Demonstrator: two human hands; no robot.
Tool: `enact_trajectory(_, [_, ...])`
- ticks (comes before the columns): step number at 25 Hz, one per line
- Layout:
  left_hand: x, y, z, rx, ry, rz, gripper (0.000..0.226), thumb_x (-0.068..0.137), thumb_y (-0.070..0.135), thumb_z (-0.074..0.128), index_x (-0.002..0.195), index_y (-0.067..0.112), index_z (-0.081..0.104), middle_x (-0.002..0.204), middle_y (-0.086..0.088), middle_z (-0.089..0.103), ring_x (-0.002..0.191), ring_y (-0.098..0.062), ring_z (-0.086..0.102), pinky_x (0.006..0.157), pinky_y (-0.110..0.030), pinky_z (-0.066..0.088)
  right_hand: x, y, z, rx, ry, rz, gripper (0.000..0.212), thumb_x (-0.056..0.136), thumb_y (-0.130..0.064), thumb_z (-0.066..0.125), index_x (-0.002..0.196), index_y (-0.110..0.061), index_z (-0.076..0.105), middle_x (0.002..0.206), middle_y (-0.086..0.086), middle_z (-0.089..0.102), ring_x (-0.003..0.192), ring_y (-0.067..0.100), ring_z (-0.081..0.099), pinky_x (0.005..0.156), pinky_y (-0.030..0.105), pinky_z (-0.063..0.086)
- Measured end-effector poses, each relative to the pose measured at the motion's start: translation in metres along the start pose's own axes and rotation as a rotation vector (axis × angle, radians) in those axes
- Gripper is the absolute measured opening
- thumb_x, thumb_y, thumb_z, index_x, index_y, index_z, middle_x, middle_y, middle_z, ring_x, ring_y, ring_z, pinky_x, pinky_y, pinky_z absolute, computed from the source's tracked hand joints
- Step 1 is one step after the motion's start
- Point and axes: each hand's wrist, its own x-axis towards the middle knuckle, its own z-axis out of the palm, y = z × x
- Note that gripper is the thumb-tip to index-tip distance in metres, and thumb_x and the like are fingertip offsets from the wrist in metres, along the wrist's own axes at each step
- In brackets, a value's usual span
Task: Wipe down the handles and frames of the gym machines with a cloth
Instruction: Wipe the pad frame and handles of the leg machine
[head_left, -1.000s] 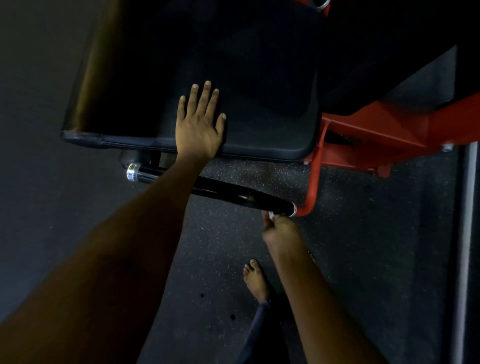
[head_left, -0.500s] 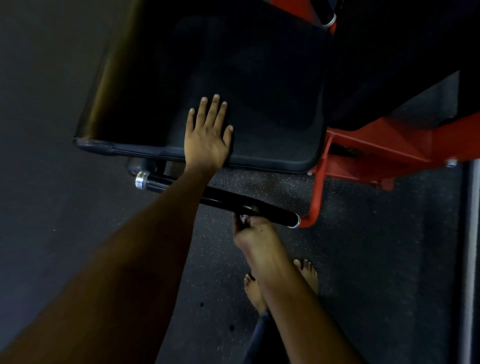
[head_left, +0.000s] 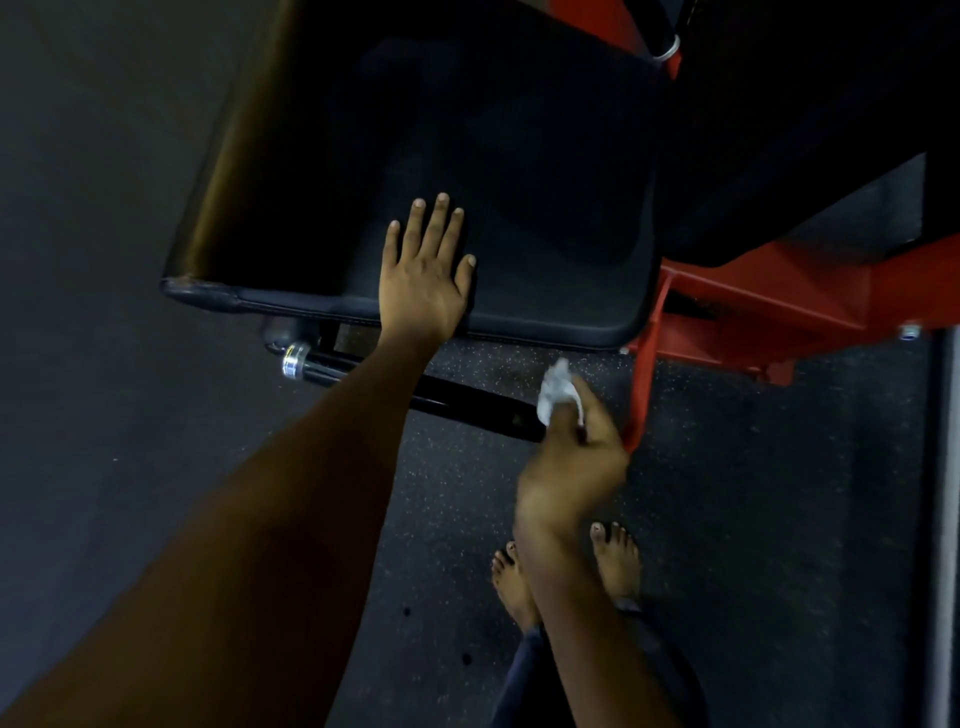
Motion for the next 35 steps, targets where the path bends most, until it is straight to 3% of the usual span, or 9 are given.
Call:
enact_trajectory(4, [0.001,-0.001,-0.003,-0.005,-0.027,0.019,0.055,0.104,0.041,0.014,0.154,0.019,0.007,0.162,-0.001,0.0,0.149,-0.02,-0.005,0.12,-0.04,-0.003,-0.01,0.026,-0.006,-0.472,-0.437,-0.645,0.053,0.082,0.009,0.042,0.132,-0.005,0.049,0.14,0.009,0.047,0.131,0.018,0.043,0.11,0.016,0.029])
enact_trajectory(7, [0.002,0.0,-0.001,0.002,-0.043,0.012,0.055,0.104,0.041,0.013,0.154,0.019,0.006,0.162,0.0,-0.001,0.148,-0.02,-0.006,0.12,-0.04,-0.003,0.005,0.048,-0.036,-0.463,-0.42,-0.621,0.055,0.081,0.023,0.038,0.129,0.0,0.051,0.139,0.012,0.047,0.13,0.027,0.044,0.11,0.018,0.03])
enact_trajectory(11, [0.001,0.0,-0.003,0.014,-0.045,0.01,0.055,0.104,0.041,0.013,0.154,0.019,0.006,0.162,0.0,-0.001,0.149,-0.02,-0.005,0.12,-0.04,-0.003,0.002,0.016,-0.042,-0.324,-0.223,-0.147,0.038,0.089,0.02,0.038,0.125,0.01,0.046,0.128,0.019,0.05,0.12,0.038,0.051,0.102,0.017,0.03])
enact_trajectory(17, [0.001,-0.009,-0.007,-0.003,-0.078,0.092,0.056,0.104,0.042,0.016,0.154,0.018,0.005,0.162,-0.001,-0.001,0.148,-0.02,-0.006,0.119,-0.039,-0.004,-0.001,0.033,-0.012,-0.521,-0.556,-0.783,0.055,0.075,0.02,0.06,0.124,-0.004,0.058,0.133,0.01,0.055,0.126,0.014,0.049,0.103,0.022,0.041])
enact_trajectory(20, [0.002,-0.04,-0.016,0.011,-0.117,0.272,0.056,0.104,0.043,0.022,0.154,0.021,0.01,0.162,0.0,0.002,0.149,-0.018,-0.002,0.119,-0.037,-0.001,0.019,0.015,-0.024,-0.617,-0.52,-0.517,0.044,0.086,0.008,0.055,0.125,-0.011,0.058,0.124,0.007,0.062,0.1,0.014,0.065,0.081,0.021,0.055])
enact_trajectory(23, [0.003,-0.081,-0.024,0.04,-0.068,0.265,0.052,0.104,0.039,0.029,0.153,0.023,0.019,0.161,-0.001,0.009,0.148,-0.021,0.006,0.118,-0.042,0.008,0.062,0.008,-0.021,-0.873,-0.596,-0.046,0.028,0.095,-0.008,0.048,0.118,-0.012,0.062,0.097,0.006,0.068,0.062,0.007,0.06,0.048,0.008,0.043])
enact_trajectory(29, [-0.001,-0.163,-0.033,0.099,-0.052,0.192,0.055,0.099,0.045,0.018,0.152,0.028,0.017,0.161,0.001,0.011,0.148,-0.024,0.008,0.117,-0.048,0.009,0.093,-0.025,0.031,-0.971,-0.855,0.149,0.027,0.094,-0.014,0.045,0.102,0.004,0.065,0.106,0.021,0.064,0.103,0.033,0.06,0.075,0.032,0.047])
enact_trajectory(32, [-0.007,-0.157,-0.029,0.058,0.018,0.172,0.057,0.1,0.047,0.016,0.152,0.024,0.02,0.161,0.0,0.013,0.148,-0.023,0.01,0.117,-0.045,0.009,0.061,-0.05,0.094,-0.87,-1.037,0.082,0.027,0.085,-0.01,0.044,0.073,0.005,0.063,0.069,0.021,0.06,0.061,0.022,0.057,0.059,0.031,0.047])
enact_trajectory(35, [-0.021,-0.165,-0.023,0.011,0.125,0.054,0.059,0.1,0.048,0.021,0.151,0.017,0.027,0.159,-0.004,0.018,0.147,-0.026,0.014,0.119,-0.045,0.009,0.053,-0.045,0.115,-0.712,-1.037,0.054,0.022,0.084,-0.011,0.048,0.07,0.004,0.058,0.06,0.018,0.05,0.056,0.016,0.043,0.055,0.027,0.033])
